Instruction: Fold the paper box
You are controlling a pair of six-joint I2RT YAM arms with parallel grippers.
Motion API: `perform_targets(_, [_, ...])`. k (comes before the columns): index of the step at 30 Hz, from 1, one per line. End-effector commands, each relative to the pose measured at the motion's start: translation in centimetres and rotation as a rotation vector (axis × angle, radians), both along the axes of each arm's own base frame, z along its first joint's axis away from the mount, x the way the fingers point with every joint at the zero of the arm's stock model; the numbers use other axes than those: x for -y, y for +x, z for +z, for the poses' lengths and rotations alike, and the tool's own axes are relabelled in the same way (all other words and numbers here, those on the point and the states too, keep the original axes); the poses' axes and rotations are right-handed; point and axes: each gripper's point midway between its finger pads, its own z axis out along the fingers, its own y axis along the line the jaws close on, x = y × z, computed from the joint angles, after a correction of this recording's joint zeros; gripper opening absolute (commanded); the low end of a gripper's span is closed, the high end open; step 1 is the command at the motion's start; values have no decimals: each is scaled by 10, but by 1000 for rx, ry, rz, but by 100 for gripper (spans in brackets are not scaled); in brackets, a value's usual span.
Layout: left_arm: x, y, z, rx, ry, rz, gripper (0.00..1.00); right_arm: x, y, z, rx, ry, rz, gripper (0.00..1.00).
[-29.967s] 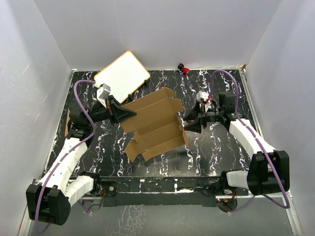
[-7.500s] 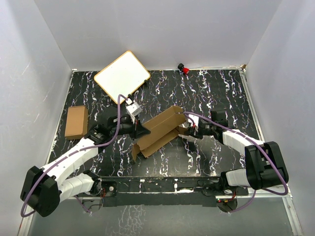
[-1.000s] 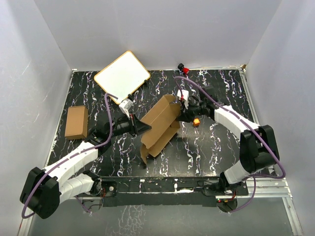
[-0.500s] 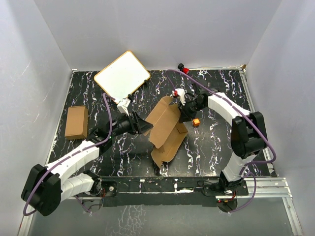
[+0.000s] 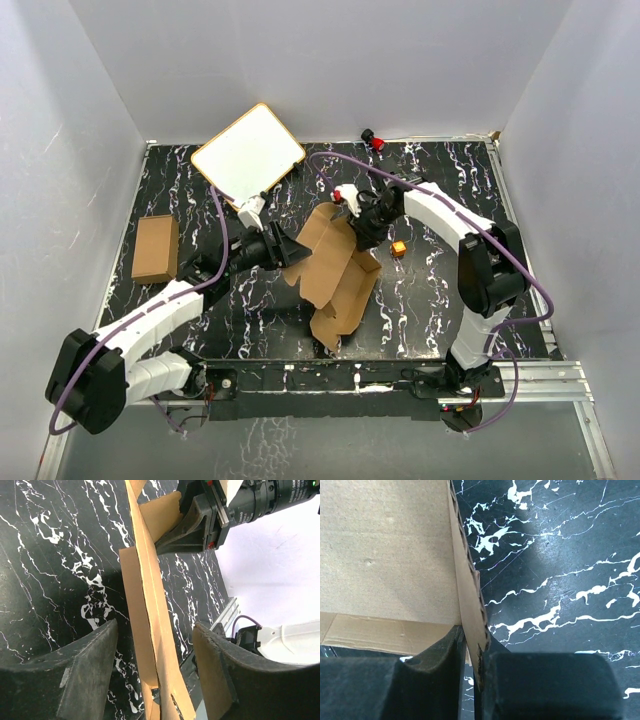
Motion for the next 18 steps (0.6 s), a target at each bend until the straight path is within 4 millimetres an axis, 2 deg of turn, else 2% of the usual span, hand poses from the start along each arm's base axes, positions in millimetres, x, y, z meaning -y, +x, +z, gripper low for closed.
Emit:
perform_targets(1, [-1, 5, 9, -5, -2, 27, 54, 0, 4, 6, 28, -54, -1, 12])
perform_targets(8, [1, 3, -13, -49, 31, 1, 15, -4, 5, 2, 44, -60, -6, 13])
perform_targets(11, [-1, 2, -21, -53, 51, 0, 2, -3, 5, -1, 59, -59, -11, 14])
perform_targets(18, [-6, 5, -29, -10, 80, 9, 0, 0, 0, -11, 89, -53, -10, 20])
